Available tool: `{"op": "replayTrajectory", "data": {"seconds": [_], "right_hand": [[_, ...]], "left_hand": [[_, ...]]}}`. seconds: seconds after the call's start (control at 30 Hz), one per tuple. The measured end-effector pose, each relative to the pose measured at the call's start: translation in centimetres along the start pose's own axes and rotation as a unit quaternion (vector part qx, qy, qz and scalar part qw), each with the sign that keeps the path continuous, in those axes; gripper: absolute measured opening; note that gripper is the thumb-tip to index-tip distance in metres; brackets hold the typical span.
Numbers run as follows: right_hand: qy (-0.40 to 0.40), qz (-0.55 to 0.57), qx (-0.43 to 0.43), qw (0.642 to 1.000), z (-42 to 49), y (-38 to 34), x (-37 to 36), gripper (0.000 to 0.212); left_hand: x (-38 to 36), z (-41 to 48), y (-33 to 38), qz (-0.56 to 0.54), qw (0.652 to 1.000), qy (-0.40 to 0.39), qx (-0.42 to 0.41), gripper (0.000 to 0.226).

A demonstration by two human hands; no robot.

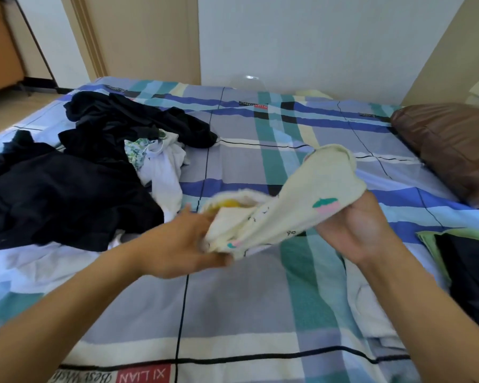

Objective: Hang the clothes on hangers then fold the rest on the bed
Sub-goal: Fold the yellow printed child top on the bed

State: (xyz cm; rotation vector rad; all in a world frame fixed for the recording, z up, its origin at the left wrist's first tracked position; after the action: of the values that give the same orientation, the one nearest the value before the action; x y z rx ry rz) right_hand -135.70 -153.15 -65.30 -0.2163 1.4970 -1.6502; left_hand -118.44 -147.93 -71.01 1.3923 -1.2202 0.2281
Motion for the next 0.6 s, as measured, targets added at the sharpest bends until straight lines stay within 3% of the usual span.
{"op": "replayTrajectory", "data": {"seconds": [0.07,0.13,0.17,0.23,0.27,0.3,0.33,0.37,0.43,0.53,0.6], "right_hand": [[-0.069,-0.091,0.005,0.993,-0.1,-1.3,-1.7,0.038],[-0.101,-0.280,-0.029,0.954,-0.5,-1.5,-2.1,0.024],[-0.123,-0.425,-0.046,0.896,-0.8,-1.2,-2.6,0.013],[-0.192,-0.687,-0.105,0.693,-1.3,1.9,-3.6,0.009],[-0.238,-0.750,-0.173,0.593,-2.0,4.6,-3.5,0.005],[-0.273,-0.769,-0.253,0.520,-3.0,7.0,-2.9,0.006],[-0.296,-0.759,-0.332,0.475,-4.3,8.9,-2.2,0.015],[-0.307,-0.722,-0.405,0.470,-5.6,10.1,-1.6,0.022],[-0.310,-0.624,-0.496,0.518,-7.4,10.9,-1.5,0.025],[-0.253,-0.596,-0.463,0.605,-6.3,9.5,-0.7,0.027],[-0.165,-0.635,-0.377,0.653,-4.0,7.9,0.7,0.034]], "left_hand": [[2.2,-0.7,0.3,0.104,0.985,0.118,-0.068,0.017],[3.7,-1.7,0.6,0.172,0.963,0.181,-0.105,0.036],[4.2,-2.1,0.9,0.198,0.956,0.190,-0.103,0.043],[3.8,-2.1,0.4,0.274,0.946,0.162,-0.063,0.048],[2.5,-1.6,-0.1,0.311,0.944,0.105,-0.029,0.046],[0.6,-1.2,-1.1,0.317,0.948,0.028,0.002,0.041],[-1.5,-1.1,-1.9,0.284,0.957,-0.050,0.022,0.035],[-3.4,-1.4,-2.6,0.226,0.965,-0.125,0.043,0.032],[-4.8,-2.2,-2.4,0.097,0.979,-0.177,0.037,0.031],[-0.6,-2.7,-3.9,0.004,0.997,0.003,0.073,0.011],[0.5,-3.4,-7.4,0.057,0.972,0.049,0.224,0.035]]}}
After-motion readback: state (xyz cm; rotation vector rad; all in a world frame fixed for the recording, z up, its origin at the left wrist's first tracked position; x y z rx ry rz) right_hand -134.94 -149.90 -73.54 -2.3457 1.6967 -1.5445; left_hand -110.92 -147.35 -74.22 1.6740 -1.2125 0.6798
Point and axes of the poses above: each hand's wrist, its own z-axis towards the middle knuckle, its own x-axis out of the back of the hand, y = z × x, the point moved 10 cm from there along z, towards the middle knuckle, and after that the axes turned 14 degrees about -y, right-handed, at the moved point
